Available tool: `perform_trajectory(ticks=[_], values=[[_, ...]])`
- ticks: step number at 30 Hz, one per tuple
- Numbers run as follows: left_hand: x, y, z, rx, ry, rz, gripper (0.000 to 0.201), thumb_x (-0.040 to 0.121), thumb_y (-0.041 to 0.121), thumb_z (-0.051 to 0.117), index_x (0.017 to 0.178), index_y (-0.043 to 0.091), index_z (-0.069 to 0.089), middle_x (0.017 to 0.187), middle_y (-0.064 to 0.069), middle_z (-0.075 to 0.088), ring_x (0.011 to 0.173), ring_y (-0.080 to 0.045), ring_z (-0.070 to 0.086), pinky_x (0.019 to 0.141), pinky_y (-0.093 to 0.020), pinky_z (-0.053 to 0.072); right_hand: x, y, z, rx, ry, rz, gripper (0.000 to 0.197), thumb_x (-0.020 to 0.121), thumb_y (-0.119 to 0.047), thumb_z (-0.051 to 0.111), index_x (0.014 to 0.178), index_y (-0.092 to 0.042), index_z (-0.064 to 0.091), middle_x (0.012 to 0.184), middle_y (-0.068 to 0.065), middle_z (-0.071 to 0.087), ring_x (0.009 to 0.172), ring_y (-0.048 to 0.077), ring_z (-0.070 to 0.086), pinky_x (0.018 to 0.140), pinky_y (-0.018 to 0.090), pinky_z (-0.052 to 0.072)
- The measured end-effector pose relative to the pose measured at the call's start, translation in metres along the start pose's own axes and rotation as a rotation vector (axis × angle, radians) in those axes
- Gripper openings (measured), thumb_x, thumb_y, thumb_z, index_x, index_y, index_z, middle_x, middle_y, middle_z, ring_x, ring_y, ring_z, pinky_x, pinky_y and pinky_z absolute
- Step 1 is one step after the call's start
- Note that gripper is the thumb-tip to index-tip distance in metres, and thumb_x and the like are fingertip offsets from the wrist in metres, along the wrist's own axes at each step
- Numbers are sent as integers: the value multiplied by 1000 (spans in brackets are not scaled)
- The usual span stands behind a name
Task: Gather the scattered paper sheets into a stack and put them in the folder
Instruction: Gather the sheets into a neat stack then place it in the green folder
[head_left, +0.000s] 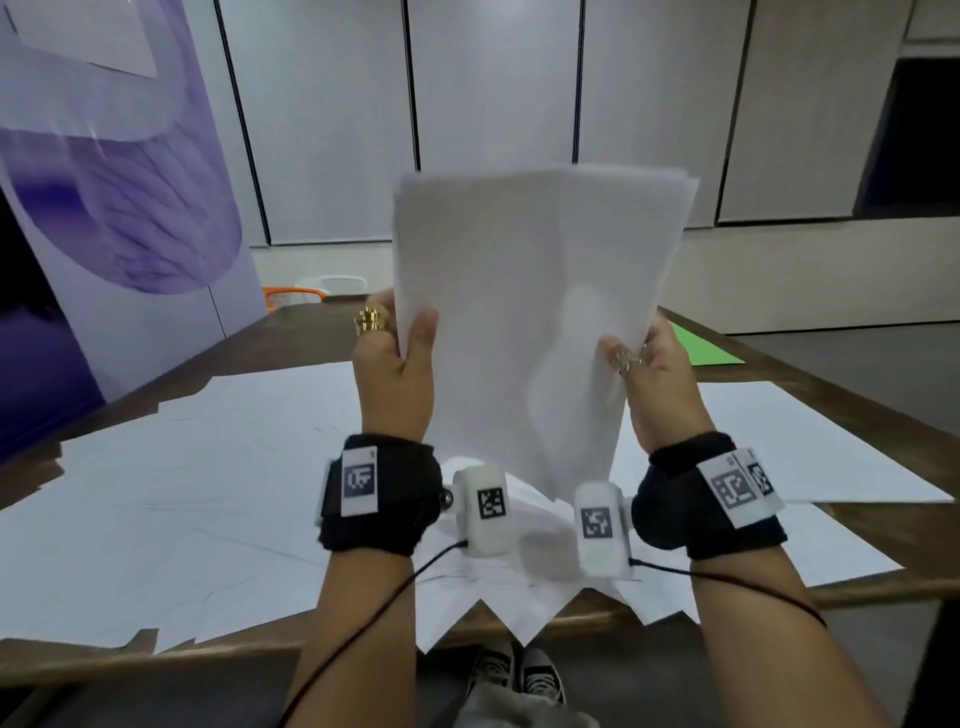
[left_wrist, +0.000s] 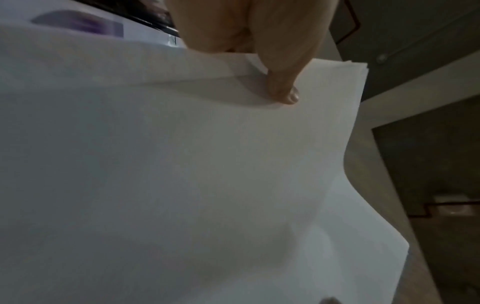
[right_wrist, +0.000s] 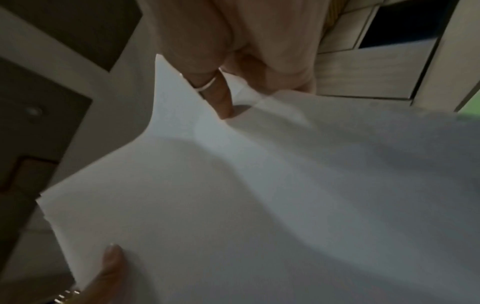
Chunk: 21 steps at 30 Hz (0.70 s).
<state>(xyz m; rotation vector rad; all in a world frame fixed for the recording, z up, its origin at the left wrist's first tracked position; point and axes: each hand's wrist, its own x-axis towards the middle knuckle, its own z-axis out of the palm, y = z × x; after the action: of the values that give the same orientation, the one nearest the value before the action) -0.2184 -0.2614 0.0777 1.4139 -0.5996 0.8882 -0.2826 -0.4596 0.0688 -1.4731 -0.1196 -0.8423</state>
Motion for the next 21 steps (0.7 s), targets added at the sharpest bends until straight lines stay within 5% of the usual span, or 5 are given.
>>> perform_trajectory(ticks=[5, 8, 10, 14, 21], values=[[3, 9, -6, 76, -64, 135, 31, 99, 14, 42, 123, -3, 37, 108, 16, 49, 96, 22, 47, 86, -3, 36, 4, -5, -7, -41, -41, -58, 40, 92, 9, 45, 125, -13, 40, 112, -9, 57, 97, -6, 56, 89, 15, 45], [-17, -4, -9, 184, -68, 79, 30, 98, 8, 44, 122, -10, 41, 95, 10, 50, 84, 13, 52, 71, 8, 29, -8, 9, -4, -168, -63, -51, 48, 92, 10, 40, 135, -10, 37, 116, -9, 55, 105, -1, 52, 97, 19, 39], [-22, -6, -7, 207, 41, 56, 21, 97, 10, 48, 109, -7, 50, 85, 4, 52, 72, -5, 49, 63, 4, 33, -10, 7, 0, -191, -11, -106, 36, 90, 7, 40, 120, -13, 46, 102, -9, 57, 93, 1, 53, 89, 22, 41], [-7, 9, -4, 171, 196, 124, 20, 96, 11, 50, 103, -7, 54, 87, 2, 55, 75, 4, 47, 68, -1, 37, -4, -12, 8, -242, 75, -276, 17, 93, -8, 45, 88, -24, 42, 78, 0, 55, 70, 10, 49, 68, 28, 40], [-39, -19, -17, 146, -199, -202, 37, 95, 21, 50, 127, 7, 36, 105, 9, 55, 94, -7, 53, 74, 2, 38, -27, 23, 0, -157, -89, -39, 32, 93, -8, 54, 110, -33, 44, 102, -23, 61, 93, -15, 57, 86, 16, 43]])
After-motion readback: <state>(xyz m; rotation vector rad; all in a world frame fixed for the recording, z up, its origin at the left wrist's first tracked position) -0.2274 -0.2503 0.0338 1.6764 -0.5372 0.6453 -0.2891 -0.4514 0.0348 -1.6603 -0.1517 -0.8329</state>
